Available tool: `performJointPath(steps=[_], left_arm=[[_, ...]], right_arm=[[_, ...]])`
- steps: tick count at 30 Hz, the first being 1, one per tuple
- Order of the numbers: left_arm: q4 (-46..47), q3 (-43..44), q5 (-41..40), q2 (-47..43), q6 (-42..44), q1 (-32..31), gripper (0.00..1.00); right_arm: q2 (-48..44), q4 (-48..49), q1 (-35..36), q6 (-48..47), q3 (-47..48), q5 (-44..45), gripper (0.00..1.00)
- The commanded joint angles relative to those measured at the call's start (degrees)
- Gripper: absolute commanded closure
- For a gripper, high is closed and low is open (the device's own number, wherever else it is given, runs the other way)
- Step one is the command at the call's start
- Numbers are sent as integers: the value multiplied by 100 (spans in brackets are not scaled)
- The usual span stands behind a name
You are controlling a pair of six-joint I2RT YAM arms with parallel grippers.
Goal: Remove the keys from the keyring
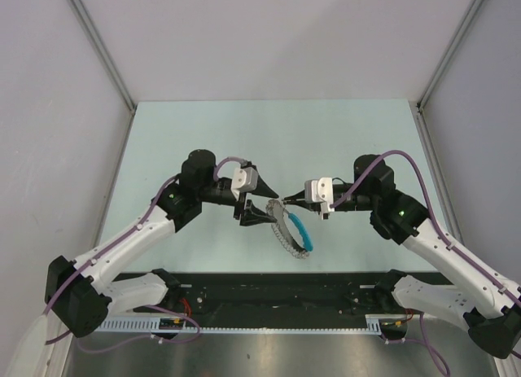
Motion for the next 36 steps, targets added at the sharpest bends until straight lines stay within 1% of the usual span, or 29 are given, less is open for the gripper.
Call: performJointPath(steps=[1,3,8,11,15,16,18,19,22,23,26,29,32,36], left_arm=[[315,107,181,-7,-81,-34,34],[324,107,198,10,-142,-34,37],[596,81,286,19,-222,-34,37],[667,80,374,11,-336,-52,37],[667,46,-274,-165,-449,-95,39],[737,19,-781,-296,-502,-104,39],[773,-60,-1276,-472,-634,-113,39],[799,-104,-1731,-673,-635,-113,38],[852,-332,-2305,-1008,-626,-122,38],[826,-376,-2489,-1218,-582,-113,37],[633,-421,-2483,-1509,-442,-122,37],[597,-350,-2430,-1615,-634,-192,40],[755,-350,-2535,-1659,-924,-420,44],[896,-377,-3052,-1546,-978,-981,46]], right_arm=[[-91,384,-10,-60,114,-331,100],[-100,297,-10,-130,114,-375,100],[-205,173,-10,-288,88,-656,100],[-241,243,-10,-262,70,-596,100],[-223,427,-10,-52,70,-332,100],[-214,454,-10,18,79,-279,100],[-232,489,-10,151,70,-147,100],[-240,489,-10,177,70,-129,100],[-267,550,-1,291,70,-24,100],[-276,629,8,474,53,89,100],[-276,744,8,748,53,327,100],[-258,840,8,1003,44,538,100],[-223,911,16,1144,44,626,100],[-188,990,-1,1214,53,644,100]])
